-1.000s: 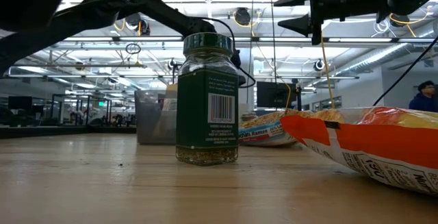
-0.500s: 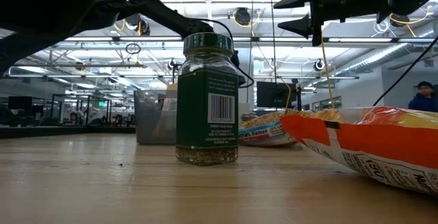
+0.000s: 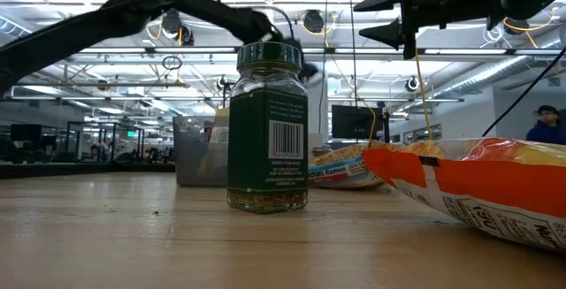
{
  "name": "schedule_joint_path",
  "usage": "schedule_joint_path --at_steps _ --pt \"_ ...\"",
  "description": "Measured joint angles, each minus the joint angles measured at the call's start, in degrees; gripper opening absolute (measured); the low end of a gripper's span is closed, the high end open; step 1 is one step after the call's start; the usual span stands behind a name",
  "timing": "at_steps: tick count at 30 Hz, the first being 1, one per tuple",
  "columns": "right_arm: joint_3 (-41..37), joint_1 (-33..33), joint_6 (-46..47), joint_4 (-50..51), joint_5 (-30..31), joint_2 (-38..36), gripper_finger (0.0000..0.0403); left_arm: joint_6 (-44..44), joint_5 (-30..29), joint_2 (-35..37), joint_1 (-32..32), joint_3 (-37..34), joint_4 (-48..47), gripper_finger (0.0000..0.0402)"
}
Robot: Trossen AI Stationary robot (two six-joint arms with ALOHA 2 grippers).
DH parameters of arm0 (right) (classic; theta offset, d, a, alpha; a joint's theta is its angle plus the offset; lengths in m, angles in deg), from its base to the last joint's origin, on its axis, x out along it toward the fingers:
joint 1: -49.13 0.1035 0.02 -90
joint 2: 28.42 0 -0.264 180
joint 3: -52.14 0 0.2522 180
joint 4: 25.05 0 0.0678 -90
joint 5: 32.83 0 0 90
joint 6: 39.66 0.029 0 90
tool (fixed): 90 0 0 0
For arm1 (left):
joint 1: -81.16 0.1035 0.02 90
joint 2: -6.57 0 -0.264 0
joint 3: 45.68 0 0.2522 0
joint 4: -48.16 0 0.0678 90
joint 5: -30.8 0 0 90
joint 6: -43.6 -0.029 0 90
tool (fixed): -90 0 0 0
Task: Pick & Place Food Item
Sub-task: Put the blue noodle pack into the bottom black bin
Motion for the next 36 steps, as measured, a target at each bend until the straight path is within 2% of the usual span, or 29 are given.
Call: schedule_joint_path --at_steps 2,9,20,26,29,33,36 --pt "0.0 -0.1 0.0 0.0 0.0 0.0 0.0256 0.6 0.5 2.7 0.0 -1.2 4.2 0.0115" --pt "0.0 -0.4 0.0 0.0 1.5 0.0 0.0256 -0.7 -3.2 11.3 -0.1 0.4 11.0 0.0115" --pt "0.0 -0.4 1.1 0.0 1.1 0.0 0.0256 0.0 -4.7 23.6 -0.8 0.4 18.2 0.0115" --pt "0.0 -0.4 4.2 0.0 1.1 0.0 0.0256 -2.0 -4.7 25.9 -2.2 0.4 28.1 0.0115" --pt "0.0 -0.4 5.6 0.0 1.1 0.0 0.0256 3.9 -4.4 25.9 -2.8 0.4 34.6 0.0115" --pt "0.0 -0.4 6.3 0.0 1.1 0.0 0.0256 5.3 4.4 26.0 -2.8 0.4 42.6 0.0115" --pt "0.0 -0.4 6.8 0.0 1.1 0.0 0.0256 6.7 10.5 27.0 -2.4 0.3 44.0 0.0115"
